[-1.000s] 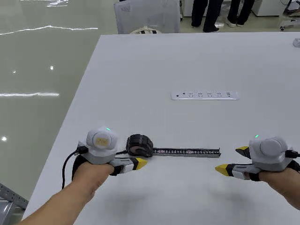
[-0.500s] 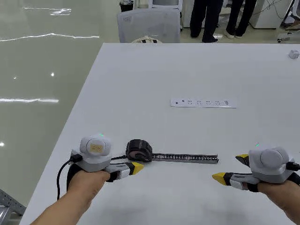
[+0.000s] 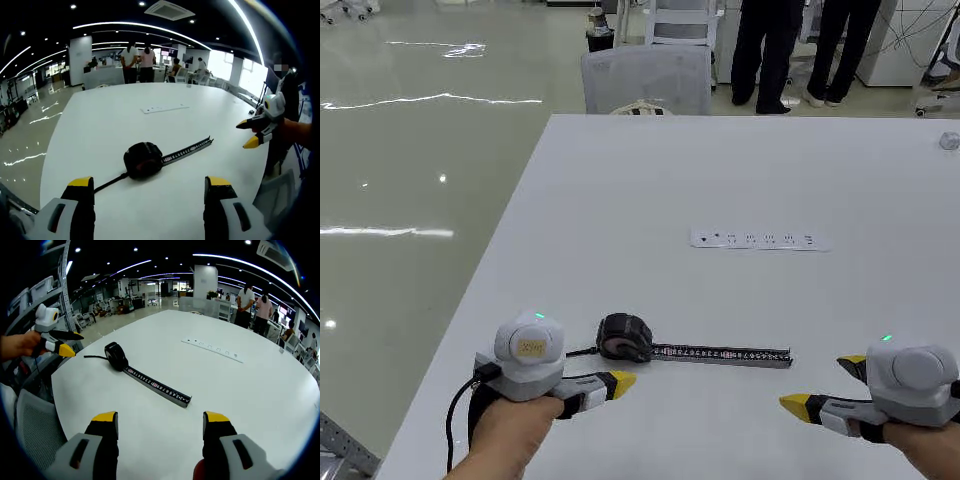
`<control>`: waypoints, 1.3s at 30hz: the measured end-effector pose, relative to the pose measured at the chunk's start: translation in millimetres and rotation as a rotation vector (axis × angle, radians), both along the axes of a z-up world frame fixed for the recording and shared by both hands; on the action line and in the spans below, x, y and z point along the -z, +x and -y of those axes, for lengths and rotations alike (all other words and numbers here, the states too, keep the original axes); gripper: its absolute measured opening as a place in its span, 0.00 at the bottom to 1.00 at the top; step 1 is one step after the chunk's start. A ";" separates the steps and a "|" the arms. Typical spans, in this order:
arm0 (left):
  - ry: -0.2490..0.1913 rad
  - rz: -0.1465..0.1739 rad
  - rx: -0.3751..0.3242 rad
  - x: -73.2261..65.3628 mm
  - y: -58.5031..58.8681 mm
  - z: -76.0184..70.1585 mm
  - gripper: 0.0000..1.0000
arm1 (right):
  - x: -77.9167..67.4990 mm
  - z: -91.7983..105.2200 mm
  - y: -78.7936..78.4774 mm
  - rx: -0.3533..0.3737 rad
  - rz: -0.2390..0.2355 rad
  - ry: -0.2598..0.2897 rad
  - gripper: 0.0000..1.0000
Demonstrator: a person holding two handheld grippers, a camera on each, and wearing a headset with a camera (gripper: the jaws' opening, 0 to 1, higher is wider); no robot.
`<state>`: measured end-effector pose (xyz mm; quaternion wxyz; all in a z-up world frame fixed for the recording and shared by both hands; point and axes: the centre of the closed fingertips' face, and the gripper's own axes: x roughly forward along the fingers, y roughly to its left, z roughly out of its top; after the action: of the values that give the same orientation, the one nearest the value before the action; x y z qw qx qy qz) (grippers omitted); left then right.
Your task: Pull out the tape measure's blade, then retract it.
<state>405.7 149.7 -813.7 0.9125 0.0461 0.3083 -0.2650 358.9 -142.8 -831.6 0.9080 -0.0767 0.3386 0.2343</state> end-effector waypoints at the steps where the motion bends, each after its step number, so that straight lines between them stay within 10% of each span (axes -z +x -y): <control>1: -0.002 0.001 -0.002 -1.1 -2.4 0.2 0.88 | -0.9 -0.2 -1.7 0.006 0.001 0.003 0.70; 39: -0.052 0.032 -0.093 -26.0 -44.4 1.8 0.95 | -26.0 -5.7 -52.5 0.126 -0.003 0.048 0.81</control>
<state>361.4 147.9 -787.7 0.9295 0.0122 0.2884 -0.2296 306.4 -137.1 -805.6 0.9220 -0.0333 0.3385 0.1849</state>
